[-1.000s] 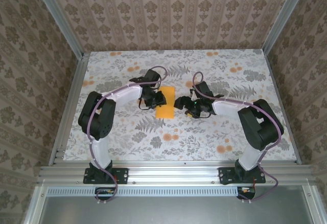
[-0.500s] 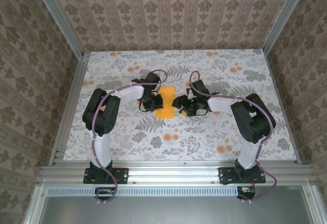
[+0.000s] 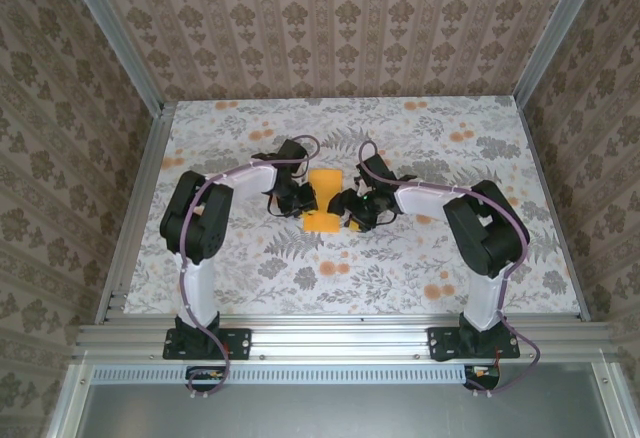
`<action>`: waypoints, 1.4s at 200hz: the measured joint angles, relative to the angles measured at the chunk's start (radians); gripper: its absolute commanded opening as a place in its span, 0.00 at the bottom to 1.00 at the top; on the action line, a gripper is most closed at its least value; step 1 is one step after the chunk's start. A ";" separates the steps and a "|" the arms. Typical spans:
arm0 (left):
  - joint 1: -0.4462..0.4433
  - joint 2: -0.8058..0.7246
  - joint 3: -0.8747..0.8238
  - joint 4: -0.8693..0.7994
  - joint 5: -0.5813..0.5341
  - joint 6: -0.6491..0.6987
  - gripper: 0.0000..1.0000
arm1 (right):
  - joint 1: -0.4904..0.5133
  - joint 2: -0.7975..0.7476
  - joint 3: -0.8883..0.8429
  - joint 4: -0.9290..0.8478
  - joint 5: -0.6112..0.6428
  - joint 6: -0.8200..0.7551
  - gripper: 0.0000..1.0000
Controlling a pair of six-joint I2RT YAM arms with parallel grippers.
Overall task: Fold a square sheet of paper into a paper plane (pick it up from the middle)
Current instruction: Third fold the triangle at the center of the table.
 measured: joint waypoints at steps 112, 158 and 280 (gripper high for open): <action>0.012 0.000 -0.018 0.021 0.035 -0.027 0.15 | 0.033 0.052 0.071 -0.103 0.005 0.010 0.62; 0.017 0.000 -0.024 0.028 0.045 -0.035 0.15 | 0.032 0.060 0.076 -0.097 -0.007 0.029 0.62; 0.014 -0.051 -0.103 0.080 0.062 -0.092 0.15 | 0.042 0.066 0.081 -0.014 -0.032 0.019 0.62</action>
